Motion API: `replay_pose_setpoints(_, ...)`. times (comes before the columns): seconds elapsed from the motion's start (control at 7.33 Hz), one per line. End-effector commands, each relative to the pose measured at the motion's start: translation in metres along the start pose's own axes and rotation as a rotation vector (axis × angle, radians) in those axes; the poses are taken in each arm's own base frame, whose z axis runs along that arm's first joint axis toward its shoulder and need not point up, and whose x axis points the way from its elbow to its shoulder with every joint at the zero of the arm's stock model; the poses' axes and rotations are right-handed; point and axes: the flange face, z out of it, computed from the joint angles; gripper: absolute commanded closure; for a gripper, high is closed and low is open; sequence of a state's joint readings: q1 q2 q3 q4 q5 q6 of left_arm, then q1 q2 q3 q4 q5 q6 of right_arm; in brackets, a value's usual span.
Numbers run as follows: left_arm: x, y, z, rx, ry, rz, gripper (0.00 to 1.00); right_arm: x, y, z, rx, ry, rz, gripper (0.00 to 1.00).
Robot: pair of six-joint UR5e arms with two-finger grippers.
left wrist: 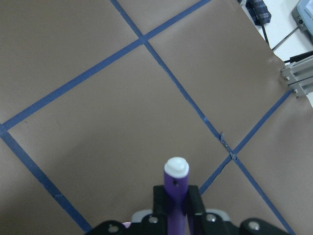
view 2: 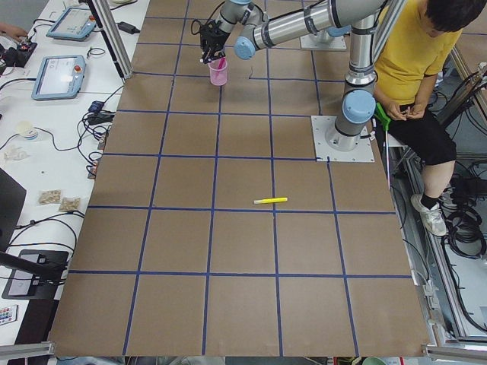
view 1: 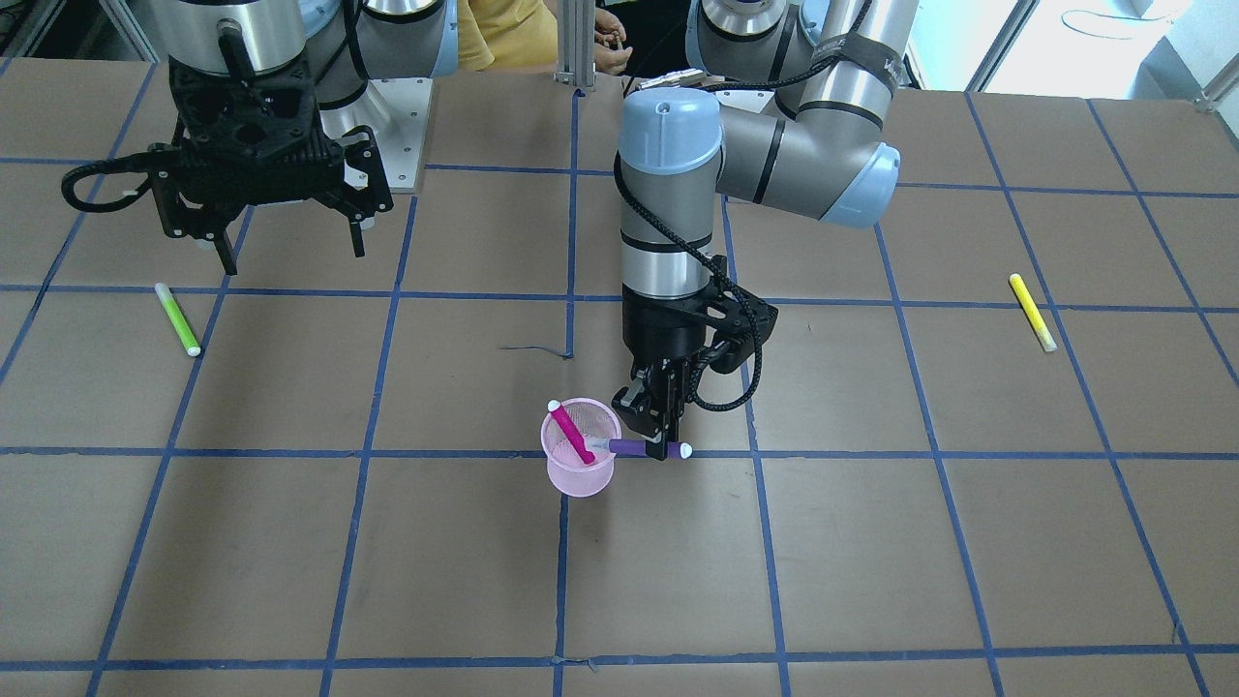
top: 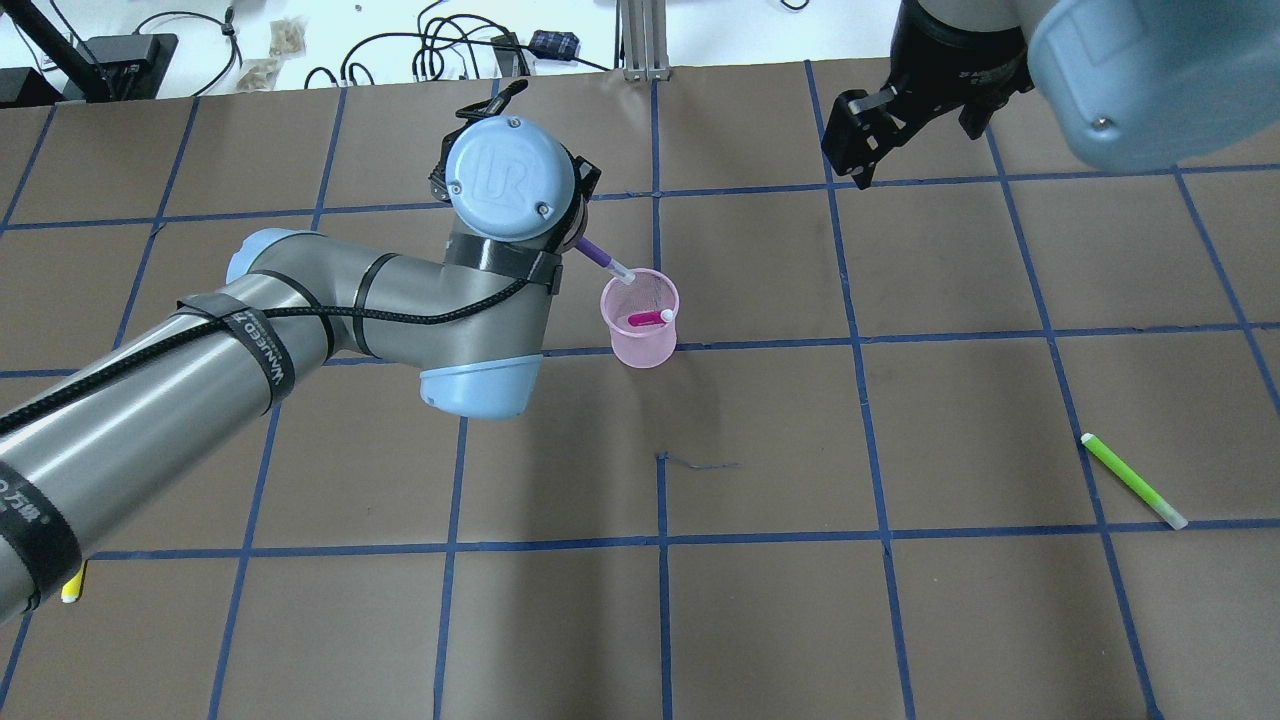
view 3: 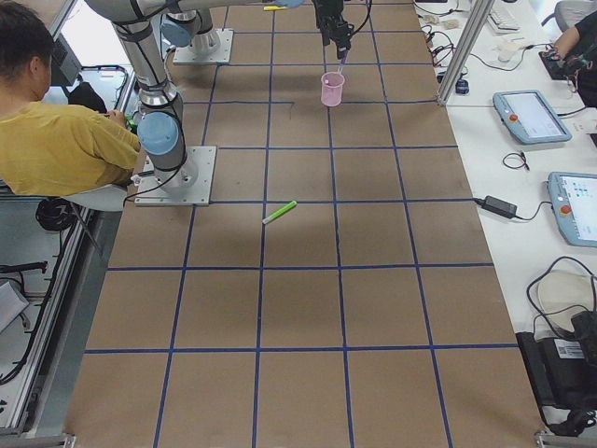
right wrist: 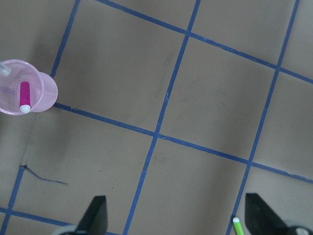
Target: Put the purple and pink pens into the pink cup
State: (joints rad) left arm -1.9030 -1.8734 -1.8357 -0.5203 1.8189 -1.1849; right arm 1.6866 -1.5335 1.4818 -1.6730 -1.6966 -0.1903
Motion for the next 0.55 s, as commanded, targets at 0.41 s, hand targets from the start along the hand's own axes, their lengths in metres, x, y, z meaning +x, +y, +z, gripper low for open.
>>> replay_pose_setpoints(0.41, -0.011, 0.055, -0.011, 0.121, -0.053, 0.073, 0.96, -0.010, 0.005, -0.003, -0.006, -0.123, 0.337, 0.00)
